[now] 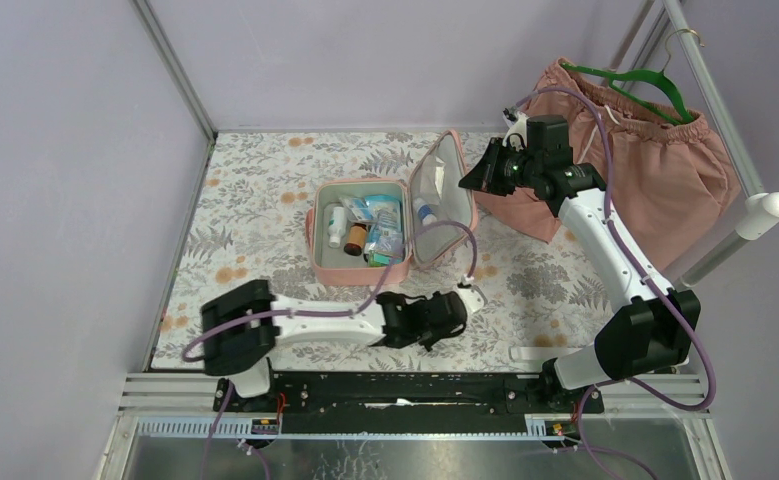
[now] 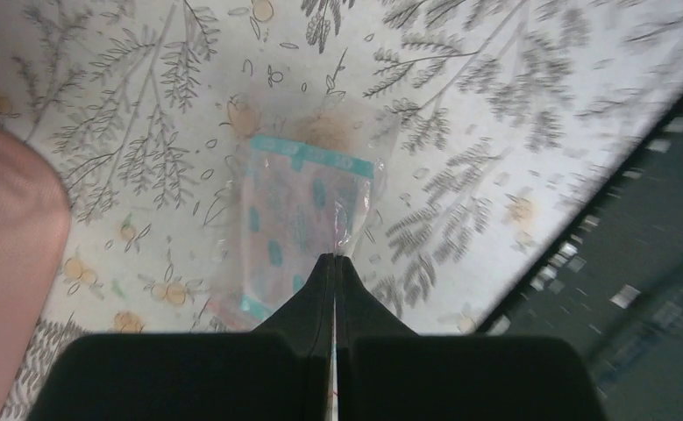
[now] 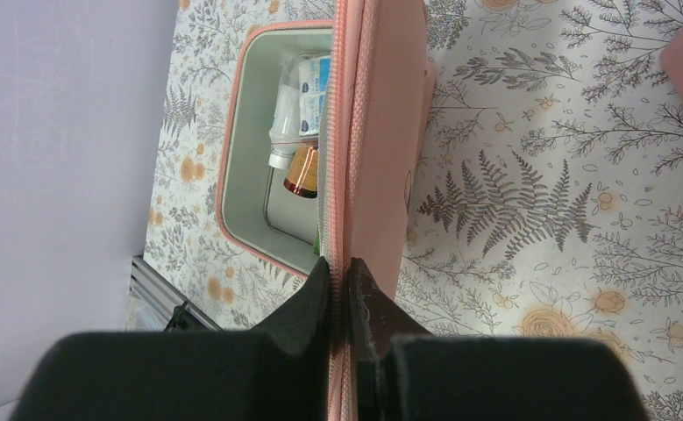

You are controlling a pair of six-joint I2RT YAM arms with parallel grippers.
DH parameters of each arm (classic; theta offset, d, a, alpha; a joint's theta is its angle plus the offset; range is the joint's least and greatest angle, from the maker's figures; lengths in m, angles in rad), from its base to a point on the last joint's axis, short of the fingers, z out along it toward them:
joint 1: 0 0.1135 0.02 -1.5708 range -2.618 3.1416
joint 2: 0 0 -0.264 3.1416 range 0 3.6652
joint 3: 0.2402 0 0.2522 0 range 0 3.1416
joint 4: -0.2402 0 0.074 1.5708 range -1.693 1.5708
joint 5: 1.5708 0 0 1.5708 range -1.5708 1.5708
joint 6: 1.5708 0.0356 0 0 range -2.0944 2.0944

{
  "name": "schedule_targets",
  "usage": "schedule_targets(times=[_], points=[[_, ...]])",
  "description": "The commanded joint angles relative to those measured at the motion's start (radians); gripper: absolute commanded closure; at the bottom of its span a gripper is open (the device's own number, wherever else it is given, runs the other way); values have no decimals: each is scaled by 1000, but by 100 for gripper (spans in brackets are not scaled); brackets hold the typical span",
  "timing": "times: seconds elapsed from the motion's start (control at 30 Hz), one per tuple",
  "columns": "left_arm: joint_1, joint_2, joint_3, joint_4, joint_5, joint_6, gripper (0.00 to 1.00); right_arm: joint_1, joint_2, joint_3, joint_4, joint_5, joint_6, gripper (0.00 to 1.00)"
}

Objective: Organize the medicine kit
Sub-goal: Pick up the medical item at the center of the board.

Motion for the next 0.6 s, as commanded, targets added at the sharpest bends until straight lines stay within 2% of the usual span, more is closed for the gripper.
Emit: schedule_targets(times=[0.0,0.27,0.43,0.57], points=[[2,-192,-11,-49,108,-64,100,9,-24,-22,-51,-45,3,100],[41,-439,-94,16,214,-135,100,9,-28,-34,-44,-45,6,100],[144,-586,-116,64,325,-195,100,9,-38,-53,-35,-48,16,100],[263,-674,-71,81,364,-257,100,10,-63,-83,-16,-48,42,100]])
